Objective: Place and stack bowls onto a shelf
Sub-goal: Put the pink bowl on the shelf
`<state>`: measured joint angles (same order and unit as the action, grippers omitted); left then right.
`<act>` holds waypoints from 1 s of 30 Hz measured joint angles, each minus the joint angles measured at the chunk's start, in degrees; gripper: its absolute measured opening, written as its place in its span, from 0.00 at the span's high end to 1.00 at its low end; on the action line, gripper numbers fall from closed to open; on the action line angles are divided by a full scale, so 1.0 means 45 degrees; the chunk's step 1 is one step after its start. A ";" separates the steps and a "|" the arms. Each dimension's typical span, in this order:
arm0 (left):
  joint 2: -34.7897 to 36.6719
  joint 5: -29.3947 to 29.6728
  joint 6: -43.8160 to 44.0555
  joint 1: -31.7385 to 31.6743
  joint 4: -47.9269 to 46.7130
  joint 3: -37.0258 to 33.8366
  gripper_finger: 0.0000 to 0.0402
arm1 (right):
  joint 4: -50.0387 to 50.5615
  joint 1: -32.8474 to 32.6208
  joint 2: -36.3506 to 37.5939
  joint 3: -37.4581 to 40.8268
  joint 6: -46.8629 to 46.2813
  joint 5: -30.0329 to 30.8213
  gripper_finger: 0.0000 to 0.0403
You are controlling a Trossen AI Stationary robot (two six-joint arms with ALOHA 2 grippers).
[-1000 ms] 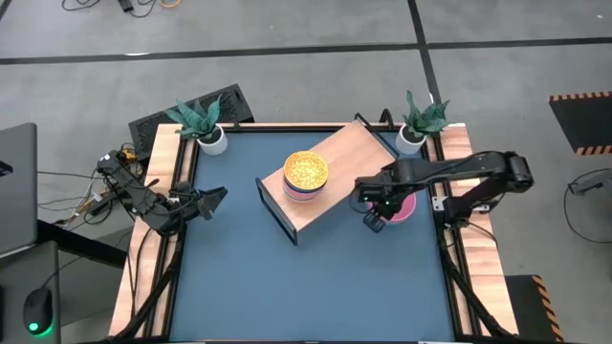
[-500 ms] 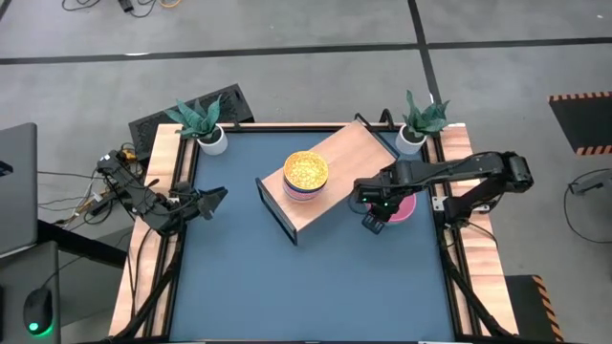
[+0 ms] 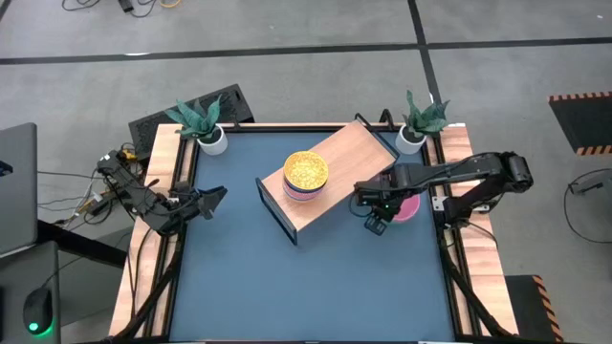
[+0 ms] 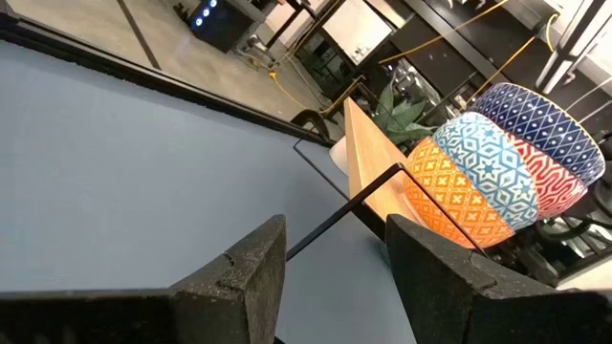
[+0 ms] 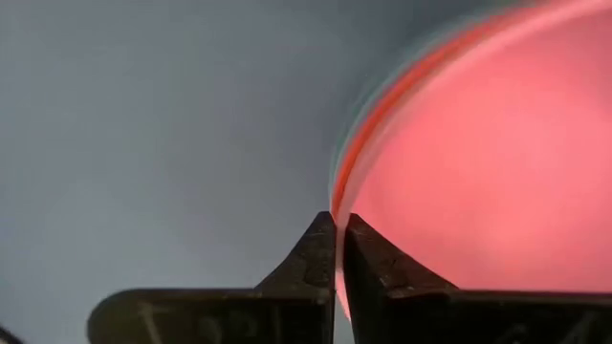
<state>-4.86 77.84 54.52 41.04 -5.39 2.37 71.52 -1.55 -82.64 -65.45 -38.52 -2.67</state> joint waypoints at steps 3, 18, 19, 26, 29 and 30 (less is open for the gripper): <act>0.0000 0.0000 0.0027 0.0000 0.0000 0.0000 0.59 | 0.0208 0.0008 -0.0002 -0.0124 0.0153 -0.0002 0.93; 0.0000 0.0051 0.0314 0.0000 -0.0015 0.0000 0.59 | 0.4117 0.0003 -0.0002 -0.5722 0.1394 0.0079 0.93; 0.0000 0.0067 0.0264 0.0000 -0.0019 0.0000 0.59 | 0.4042 0.0003 -0.0002 -0.6229 0.1786 0.0377 0.93; 0.0000 0.0234 0.0233 -0.0005 -0.0055 0.0000 0.59 | 0.3017 0.0766 -0.0296 -0.7903 0.5757 0.3058 0.93; 0.0000 0.0233 0.0233 0.0000 -0.0058 0.0000 0.59 | 0.2664 0.1570 -0.0837 -0.7912 0.7771 0.3227 0.93; 0.0000 0.0240 0.0236 -0.0002 -0.0057 0.0000 0.59 | 0.2647 0.1874 -0.1036 -0.7907 0.8476 0.3226 0.93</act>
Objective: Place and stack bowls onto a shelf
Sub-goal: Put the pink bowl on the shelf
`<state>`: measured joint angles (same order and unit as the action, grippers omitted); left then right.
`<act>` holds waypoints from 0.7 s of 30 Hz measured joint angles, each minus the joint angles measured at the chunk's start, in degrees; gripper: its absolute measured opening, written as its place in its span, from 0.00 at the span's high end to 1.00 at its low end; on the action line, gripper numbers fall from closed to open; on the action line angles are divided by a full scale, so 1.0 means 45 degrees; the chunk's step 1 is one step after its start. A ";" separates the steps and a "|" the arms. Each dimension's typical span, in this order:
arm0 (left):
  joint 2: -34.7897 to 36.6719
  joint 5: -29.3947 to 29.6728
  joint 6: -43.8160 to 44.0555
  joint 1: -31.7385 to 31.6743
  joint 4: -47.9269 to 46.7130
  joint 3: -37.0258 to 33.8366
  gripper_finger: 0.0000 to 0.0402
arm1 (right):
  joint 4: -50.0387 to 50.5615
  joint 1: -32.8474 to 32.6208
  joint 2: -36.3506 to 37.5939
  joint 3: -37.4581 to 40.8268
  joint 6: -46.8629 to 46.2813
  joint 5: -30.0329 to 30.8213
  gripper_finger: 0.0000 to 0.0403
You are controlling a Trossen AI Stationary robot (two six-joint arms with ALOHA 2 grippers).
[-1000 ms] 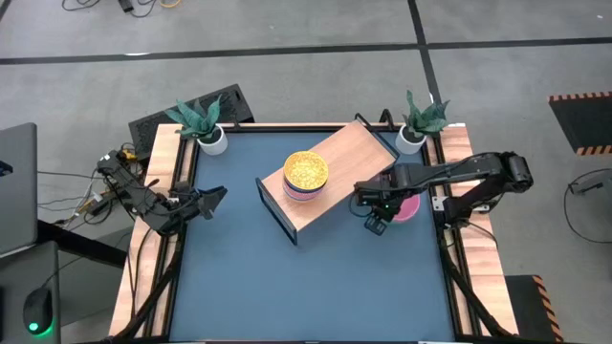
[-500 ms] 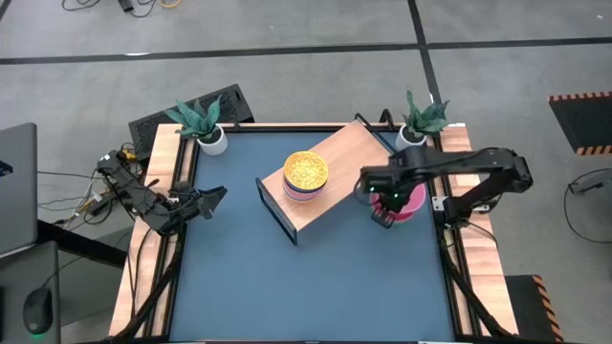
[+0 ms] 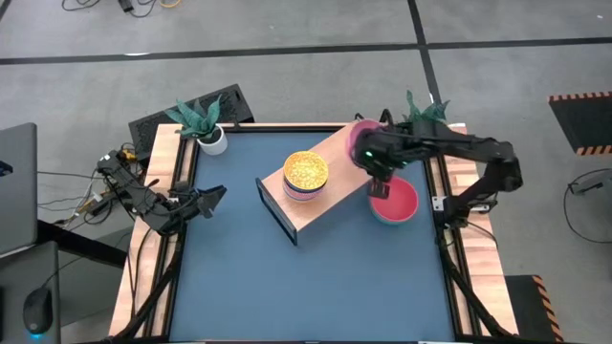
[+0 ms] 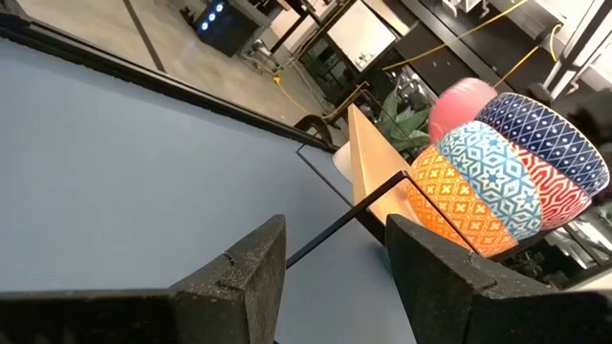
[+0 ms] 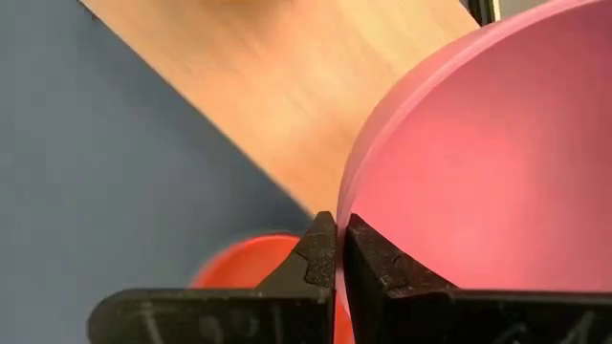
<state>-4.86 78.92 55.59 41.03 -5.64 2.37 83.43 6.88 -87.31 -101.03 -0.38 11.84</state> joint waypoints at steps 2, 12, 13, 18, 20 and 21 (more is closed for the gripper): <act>0.0000 -0.0002 0.0004 0.0000 -0.0002 0.0000 0.59 | -0.0009 0.0469 -0.0571 0.0000 0.1304 -0.0002 0.93; 0.0000 -0.0040 0.0144 0.0002 0.0003 0.0000 0.59 | 0.0712 0.1493 -0.2318 0.0009 0.4841 -0.0903 0.93; -0.0004 -0.0040 0.0147 0.0002 0.0003 0.0000 0.59 | 0.0722 0.1519 -0.2366 0.0005 0.4961 -0.0940 0.93; -0.0001 -0.0023 0.0143 0.0002 0.0003 0.0000 0.59 | 0.0886 0.1597 -0.2366 -0.0006 0.5073 -0.0970 0.93; -0.0001 -0.0021 0.0143 0.0002 0.0003 0.0002 0.59 | 0.0891 0.1642 -0.2366 -0.0005 0.4850 -0.0944 0.89; -0.0001 -0.0020 0.0143 0.0002 0.0003 0.0000 0.59 | 0.0932 0.1674 -0.2370 -0.0005 0.4785 -0.0967 0.86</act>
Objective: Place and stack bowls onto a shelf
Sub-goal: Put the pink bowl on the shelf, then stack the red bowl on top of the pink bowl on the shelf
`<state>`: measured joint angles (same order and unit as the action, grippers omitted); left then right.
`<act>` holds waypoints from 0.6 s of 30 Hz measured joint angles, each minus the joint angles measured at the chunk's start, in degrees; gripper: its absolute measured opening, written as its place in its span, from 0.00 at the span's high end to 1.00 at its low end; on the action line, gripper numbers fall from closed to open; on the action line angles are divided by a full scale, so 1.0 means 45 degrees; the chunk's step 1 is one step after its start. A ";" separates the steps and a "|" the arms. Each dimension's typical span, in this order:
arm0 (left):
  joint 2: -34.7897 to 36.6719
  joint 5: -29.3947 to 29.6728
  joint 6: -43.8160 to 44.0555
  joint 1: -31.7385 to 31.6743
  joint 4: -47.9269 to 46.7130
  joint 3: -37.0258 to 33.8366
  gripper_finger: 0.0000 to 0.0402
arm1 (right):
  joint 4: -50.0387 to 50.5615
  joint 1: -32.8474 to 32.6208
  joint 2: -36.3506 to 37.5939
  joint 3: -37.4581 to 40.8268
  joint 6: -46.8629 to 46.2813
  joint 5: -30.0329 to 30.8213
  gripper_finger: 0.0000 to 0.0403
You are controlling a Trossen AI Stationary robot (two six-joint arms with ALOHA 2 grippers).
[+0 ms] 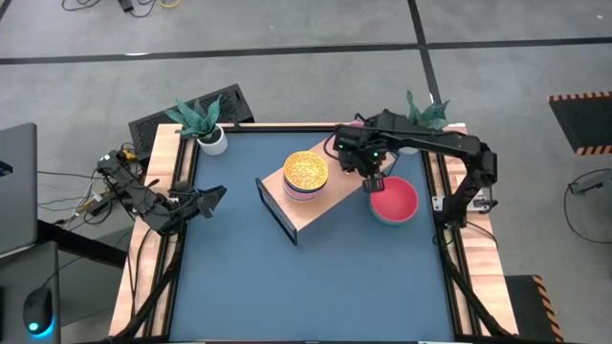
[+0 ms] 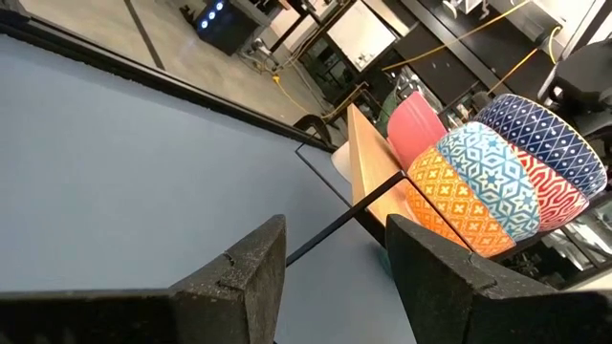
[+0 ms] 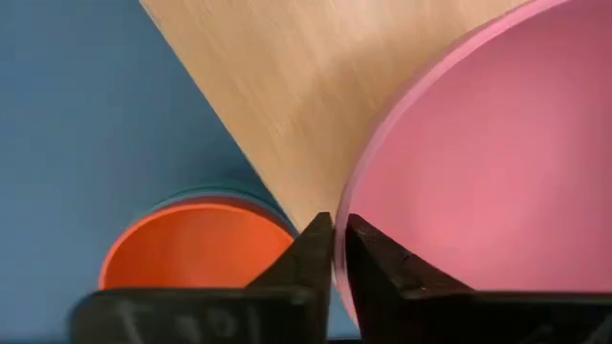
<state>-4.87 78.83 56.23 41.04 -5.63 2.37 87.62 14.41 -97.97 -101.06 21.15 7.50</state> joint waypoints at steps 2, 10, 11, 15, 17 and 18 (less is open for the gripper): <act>-0.0004 0.0003 -0.0017 0.0000 0.0000 0.0000 0.59 | 0.0039 0.0009 -0.0014 0.0008 -0.0067 -0.0033 0.79; -0.0002 0.0013 -0.0148 0.0000 -0.0005 0.0000 0.59 | 0.0076 0.0077 -0.0015 0.0010 -0.0553 -0.0027 0.59; -0.0001 0.0013 -0.0150 0.0000 -0.0005 0.0000 0.59 | 0.0068 0.0091 -0.0015 0.0010 -0.0678 -0.0023 0.57; -0.0001 0.0013 -0.0151 0.0000 -0.0005 0.0000 0.59 | 0.0149 0.0190 -0.0025 -0.0455 -0.1457 -0.0017 0.48; -0.0003 0.0013 -0.0151 -0.0001 -0.0005 0.0001 0.59 | 0.0157 0.0253 -0.0021 -0.0987 -0.1950 -0.0021 0.44; -0.0004 0.0013 -0.0151 0.0000 -0.0005 0.0000 0.59 | 0.0163 0.0249 -0.0024 -0.1285 -0.2154 -0.0018 0.43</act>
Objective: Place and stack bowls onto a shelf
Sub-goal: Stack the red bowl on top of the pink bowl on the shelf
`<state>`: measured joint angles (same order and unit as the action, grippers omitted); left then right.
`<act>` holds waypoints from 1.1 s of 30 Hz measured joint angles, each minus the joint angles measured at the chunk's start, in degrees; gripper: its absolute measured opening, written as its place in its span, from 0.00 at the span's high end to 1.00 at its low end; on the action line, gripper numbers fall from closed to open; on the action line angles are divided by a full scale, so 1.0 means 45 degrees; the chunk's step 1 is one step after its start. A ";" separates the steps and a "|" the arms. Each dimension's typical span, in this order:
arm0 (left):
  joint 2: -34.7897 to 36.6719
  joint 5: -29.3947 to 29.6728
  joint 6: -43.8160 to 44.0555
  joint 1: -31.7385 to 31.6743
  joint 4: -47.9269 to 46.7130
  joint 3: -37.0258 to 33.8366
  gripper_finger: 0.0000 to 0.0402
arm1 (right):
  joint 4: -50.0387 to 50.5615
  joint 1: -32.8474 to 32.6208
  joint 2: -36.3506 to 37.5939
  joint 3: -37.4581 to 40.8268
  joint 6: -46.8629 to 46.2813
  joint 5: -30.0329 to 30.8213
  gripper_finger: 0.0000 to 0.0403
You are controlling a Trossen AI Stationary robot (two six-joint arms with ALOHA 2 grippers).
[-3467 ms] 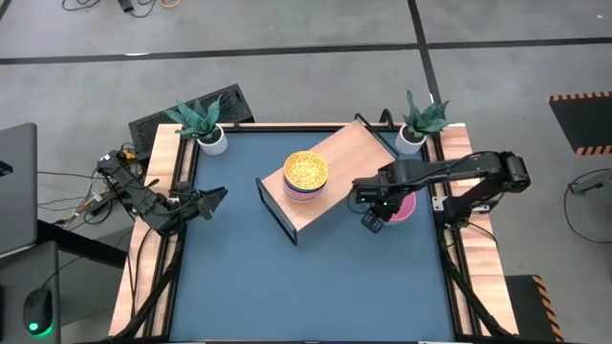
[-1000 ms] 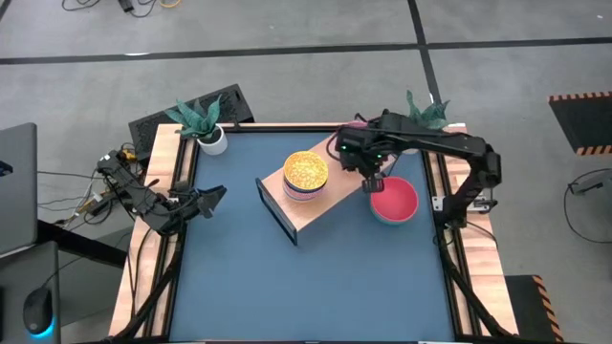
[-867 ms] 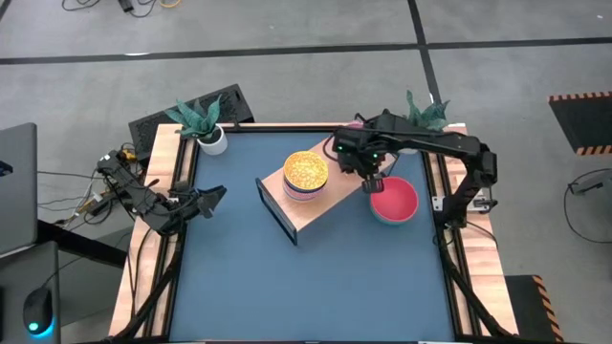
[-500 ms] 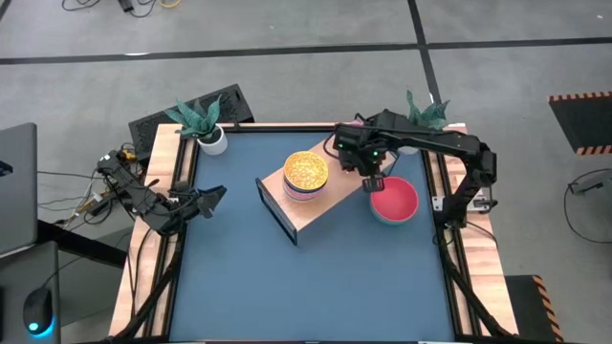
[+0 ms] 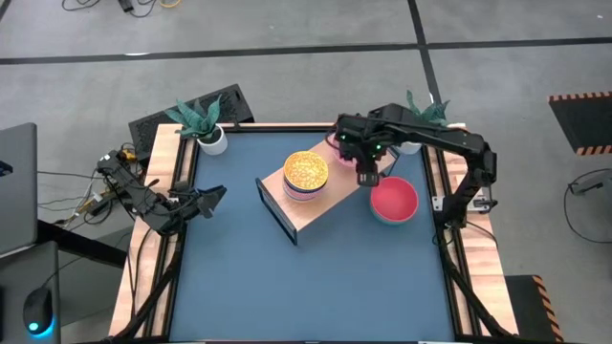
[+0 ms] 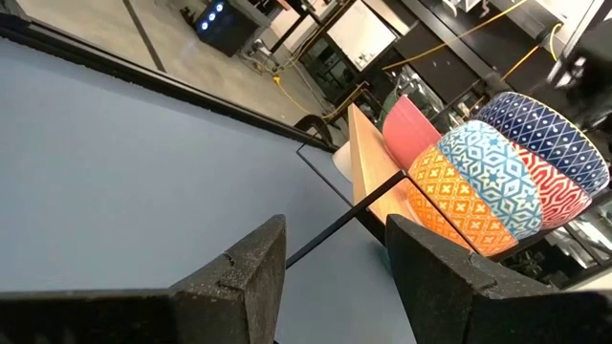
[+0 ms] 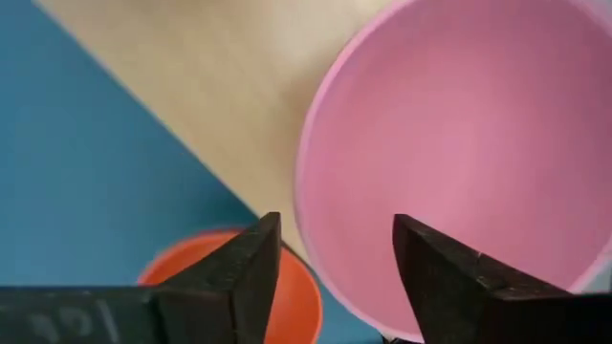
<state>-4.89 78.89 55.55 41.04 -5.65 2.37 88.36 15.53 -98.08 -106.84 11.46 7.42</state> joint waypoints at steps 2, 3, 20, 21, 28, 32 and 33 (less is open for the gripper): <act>0.0004 0.0000 0.0001 0.0000 0.0000 0.0000 0.59 | 0.0166 -0.0016 0.0004 -0.0681 -0.0592 0.0000 0.42; 0.0005 0.0000 0.0005 0.0000 0.0000 0.0000 0.59 | 0.0319 -0.0016 0.0001 -0.1059 -0.0967 0.0001 0.41; 0.0001 -0.0083 0.0039 0.0000 0.0010 0.0001 0.59 | 0.0297 -0.3622 0.4738 0.4408 -1.1794 -0.0062 0.41; 0.0000 -0.0079 0.0039 0.0000 0.0010 0.0000 0.59 | 0.0021 -0.3959 0.4888 0.5077 -1.2024 -0.0057 0.41; 0.0000 -0.0068 0.0250 0.0000 0.0010 0.0000 0.59 | -0.3467 -0.5154 0.5234 0.8592 -1.2161 -0.0995 0.41; 0.0000 -0.0063 0.0289 0.0000 0.0010 0.0000 0.59 | -0.4543 -0.5170 0.4700 0.9432 -1.1548 -0.1089 0.41; 0.0000 -0.0061 0.0344 0.0000 0.0008 0.0000 0.59 | -0.4549 -0.5103 0.4531 0.9496 -1.1306 -0.1092 0.41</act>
<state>-4.89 78.62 57.10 41.04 -5.61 2.37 67.89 -7.43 -77.69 -64.11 -39.42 2.50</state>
